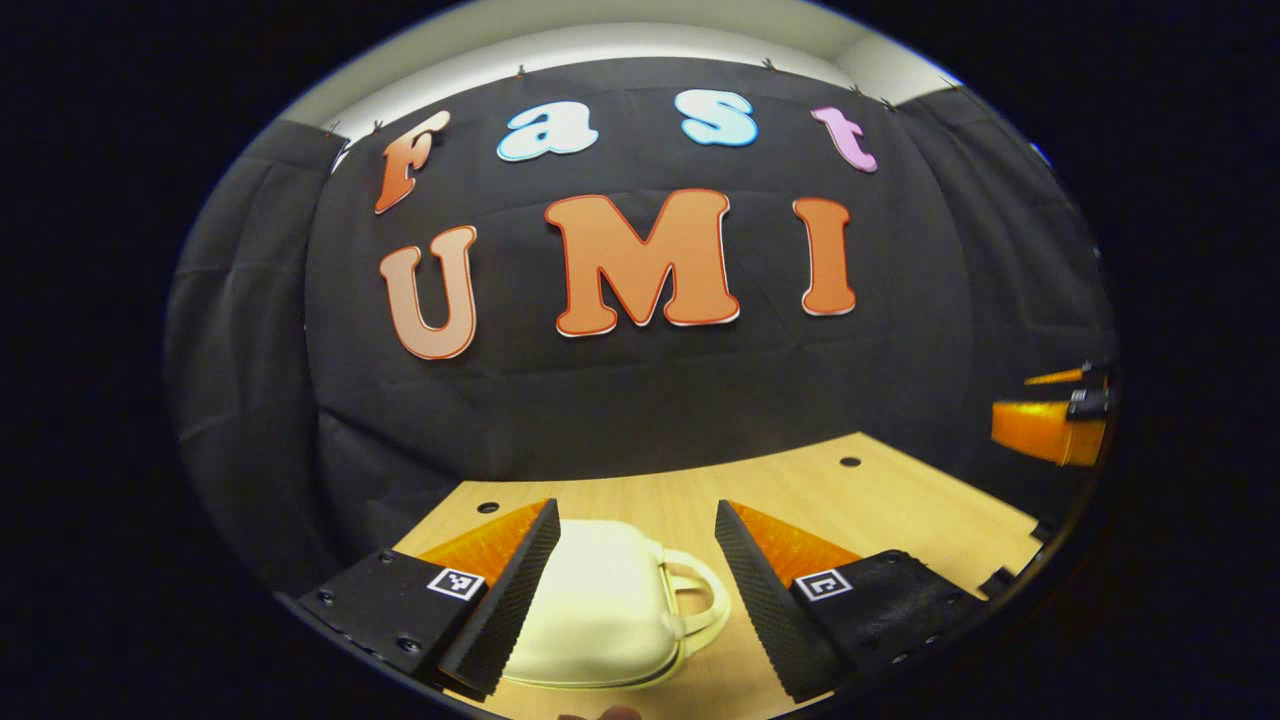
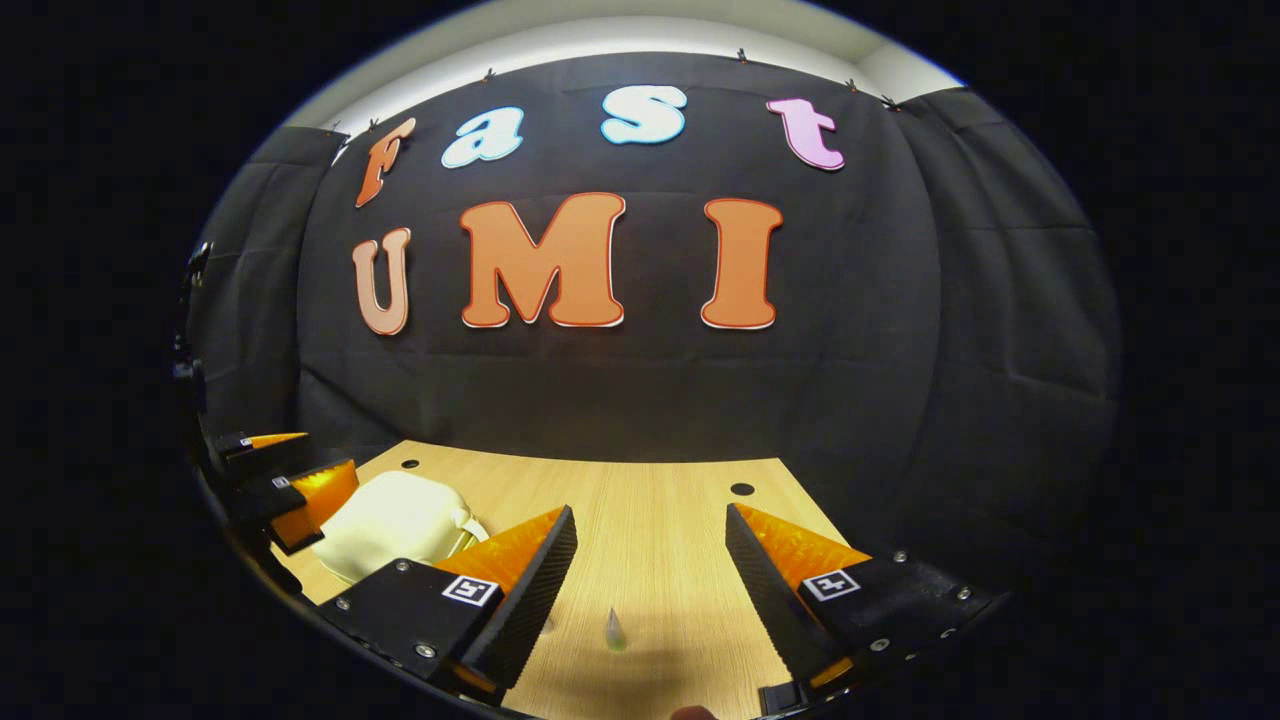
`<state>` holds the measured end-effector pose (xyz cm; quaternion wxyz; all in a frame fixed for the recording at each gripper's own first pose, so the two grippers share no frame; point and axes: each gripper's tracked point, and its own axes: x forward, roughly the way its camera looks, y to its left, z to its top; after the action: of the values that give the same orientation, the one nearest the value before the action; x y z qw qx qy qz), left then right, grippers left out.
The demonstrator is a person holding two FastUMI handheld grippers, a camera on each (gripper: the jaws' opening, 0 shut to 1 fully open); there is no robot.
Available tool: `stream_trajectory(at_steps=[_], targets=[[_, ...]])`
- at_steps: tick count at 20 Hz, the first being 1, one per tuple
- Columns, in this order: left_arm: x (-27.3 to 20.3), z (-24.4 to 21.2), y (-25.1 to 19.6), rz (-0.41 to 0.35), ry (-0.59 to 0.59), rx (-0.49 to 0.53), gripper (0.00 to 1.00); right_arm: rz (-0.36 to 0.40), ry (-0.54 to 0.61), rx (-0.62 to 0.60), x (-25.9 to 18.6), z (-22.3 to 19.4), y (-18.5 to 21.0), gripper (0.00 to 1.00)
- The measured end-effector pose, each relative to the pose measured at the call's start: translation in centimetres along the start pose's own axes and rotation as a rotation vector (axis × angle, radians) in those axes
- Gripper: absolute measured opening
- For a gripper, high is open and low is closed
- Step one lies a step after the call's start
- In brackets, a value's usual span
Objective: First open the suitcase, pack the skin care products into it, and then close the suitcase.
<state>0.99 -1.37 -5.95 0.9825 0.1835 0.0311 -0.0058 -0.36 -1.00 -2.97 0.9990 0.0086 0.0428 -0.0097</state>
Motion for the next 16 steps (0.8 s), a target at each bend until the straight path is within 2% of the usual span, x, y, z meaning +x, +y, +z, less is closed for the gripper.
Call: stream_trajectory(at_steps=[4,8,10,16], targets=[[1.7,-5.4,-2.1,-0.008,0.066,0.295,0.99,-0.029,0.03,0.018,0.2,-1.2,-1.3,0.95],[2.3,-12.4,-5.7,-0.123,0.188,0.54,0.98,-0.064,0.06,0.031,0.2,-2.5,-3.1,0.95],[2.9,-15.6,-7.4,-0.161,0.239,0.623,0.98,-0.09,0.075,0.047,0.0,-3.4,-4.4,0.95],[5.6,-17.1,-8.1,-0.172,0.272,0.864,0.98,-0.165,0.147,0.107,0.0,-6.3,-7.6,0.95]])
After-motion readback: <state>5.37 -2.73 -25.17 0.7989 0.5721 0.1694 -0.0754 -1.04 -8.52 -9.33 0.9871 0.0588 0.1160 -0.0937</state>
